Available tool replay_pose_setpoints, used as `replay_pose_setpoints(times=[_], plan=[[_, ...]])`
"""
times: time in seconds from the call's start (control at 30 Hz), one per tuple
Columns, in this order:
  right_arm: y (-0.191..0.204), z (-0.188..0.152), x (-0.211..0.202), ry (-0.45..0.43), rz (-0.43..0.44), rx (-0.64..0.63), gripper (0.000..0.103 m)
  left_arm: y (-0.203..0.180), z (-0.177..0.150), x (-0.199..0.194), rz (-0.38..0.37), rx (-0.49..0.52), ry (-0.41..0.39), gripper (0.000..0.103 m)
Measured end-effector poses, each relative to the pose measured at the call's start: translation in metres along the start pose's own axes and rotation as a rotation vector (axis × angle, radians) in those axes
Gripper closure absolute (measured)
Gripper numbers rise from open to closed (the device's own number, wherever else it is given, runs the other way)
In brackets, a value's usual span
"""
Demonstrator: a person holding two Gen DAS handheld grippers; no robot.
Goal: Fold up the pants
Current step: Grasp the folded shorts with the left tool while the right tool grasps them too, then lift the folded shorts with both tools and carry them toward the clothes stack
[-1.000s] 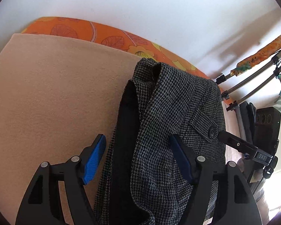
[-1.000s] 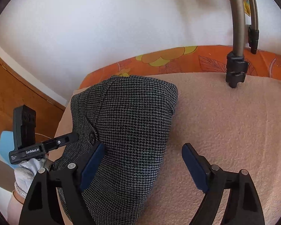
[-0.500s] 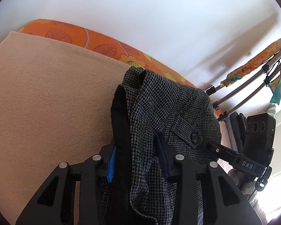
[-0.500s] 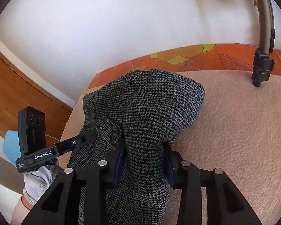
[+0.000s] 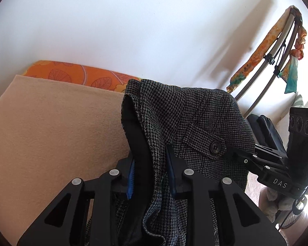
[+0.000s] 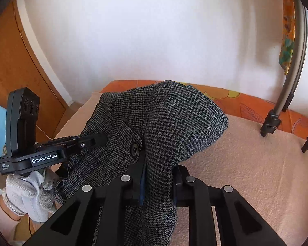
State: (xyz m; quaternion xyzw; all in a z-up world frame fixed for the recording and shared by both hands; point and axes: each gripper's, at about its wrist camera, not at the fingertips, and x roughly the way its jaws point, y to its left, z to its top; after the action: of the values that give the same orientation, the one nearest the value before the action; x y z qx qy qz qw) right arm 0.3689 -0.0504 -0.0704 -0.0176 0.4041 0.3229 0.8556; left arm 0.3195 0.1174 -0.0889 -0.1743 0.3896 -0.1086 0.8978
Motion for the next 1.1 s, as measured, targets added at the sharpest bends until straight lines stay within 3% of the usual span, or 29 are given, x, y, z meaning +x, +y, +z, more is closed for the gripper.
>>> replay_pose_setpoints(times=[0.2,0.6,0.77,1.1], plan=[[0.029,-0.007,-0.042,-0.075,-0.047,-0.093,0.086,-0.025,-0.001,-0.038,-0.015,0.045,-0.084,0.08],[0.026,-0.017,-0.148,-0.188,-0.109,-0.138,0.087,-0.098,-0.014,-0.09,-0.071,0.154,-0.164,0.081],[0.011,-0.022,-0.199,-0.224,-0.149,-0.142,0.087,-0.142,-0.02,-0.101,-0.105,0.206,-0.186,0.081],[-0.028,-0.063,-0.301,-0.271,-0.251,-0.097,0.087,-0.235,-0.04,-0.101,-0.194,0.315,-0.18,0.081]])
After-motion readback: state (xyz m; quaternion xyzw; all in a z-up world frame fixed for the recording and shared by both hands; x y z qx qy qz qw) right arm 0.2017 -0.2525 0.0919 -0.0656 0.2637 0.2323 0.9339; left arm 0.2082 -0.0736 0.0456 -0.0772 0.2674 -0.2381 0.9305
